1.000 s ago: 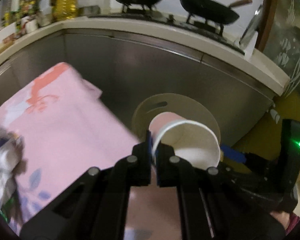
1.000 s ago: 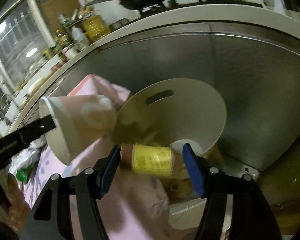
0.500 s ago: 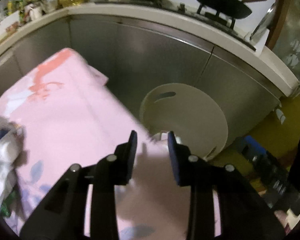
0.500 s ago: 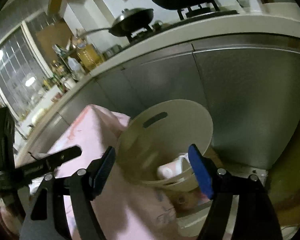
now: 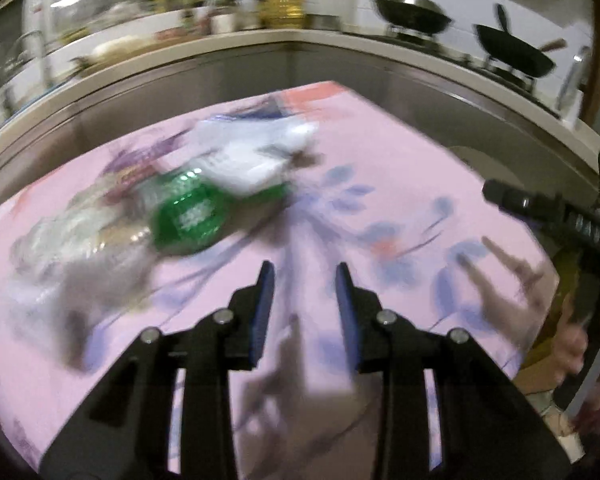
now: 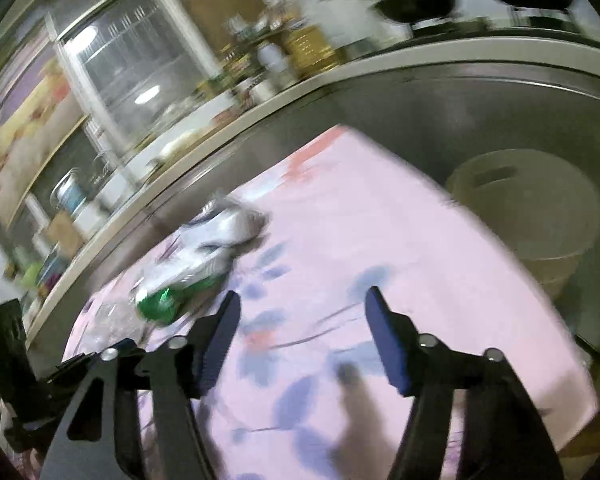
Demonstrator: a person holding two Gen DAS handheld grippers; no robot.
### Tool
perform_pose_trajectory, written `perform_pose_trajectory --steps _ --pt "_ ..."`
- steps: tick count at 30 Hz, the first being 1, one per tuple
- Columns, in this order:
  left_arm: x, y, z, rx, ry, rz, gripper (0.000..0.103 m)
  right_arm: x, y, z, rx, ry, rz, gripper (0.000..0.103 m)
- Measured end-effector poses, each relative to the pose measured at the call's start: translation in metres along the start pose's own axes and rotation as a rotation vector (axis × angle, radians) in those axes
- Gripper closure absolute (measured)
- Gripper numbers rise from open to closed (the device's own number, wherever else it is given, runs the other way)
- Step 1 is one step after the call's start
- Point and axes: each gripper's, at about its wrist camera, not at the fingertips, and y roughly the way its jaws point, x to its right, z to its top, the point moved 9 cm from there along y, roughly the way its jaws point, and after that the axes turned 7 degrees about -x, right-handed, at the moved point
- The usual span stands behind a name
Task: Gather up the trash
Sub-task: 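Move both tools back over the table toward the remaining trash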
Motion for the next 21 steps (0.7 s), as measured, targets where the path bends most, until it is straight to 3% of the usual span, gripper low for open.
perform_pose_trajectory --steps 3,6,9,13,16,18,19,20,21 --pt "-0.055 -0.019 -0.03 0.0 -0.079 0.059 0.073 -0.045 0.019 -0.006 -0.056 -0.101 0.037 0.05" --pt "-0.105 -0.039 -0.052 0.016 -0.176 0.114 0.073 -0.081 0.034 -0.012 -0.115 -0.123 0.107 0.051" --pt "-0.146 -0.055 -0.069 0.033 -0.252 0.169 0.073 -0.109 0.046 -0.008 -0.108 -0.193 0.093 0.051" --pt "-0.184 -0.066 -0.083 0.04 -0.335 0.198 0.073 -0.153 0.078 -0.017 -0.128 -0.44 -0.017 0.051" --pt "-0.195 -0.073 -0.087 0.052 -0.362 0.205 0.073 -0.171 0.102 -0.017 -0.074 -0.662 -0.175 0.051" --pt "-0.197 -0.075 -0.088 0.057 -0.367 0.203 0.073 -0.175 0.114 -0.01 -0.058 -0.693 -0.196 0.051" --pt "-0.197 -0.075 -0.088 0.058 -0.365 0.203 0.073 -0.175 0.119 -0.003 -0.05 -0.699 -0.215 0.067" --pt "-0.196 -0.075 -0.087 0.059 -0.363 0.202 0.073 -0.172 0.122 0.002 -0.047 -0.696 -0.227 0.099" --pt "-0.194 -0.075 -0.086 0.061 -0.361 0.197 0.073 -0.168 0.123 0.007 -0.057 -0.671 -0.215 0.103"
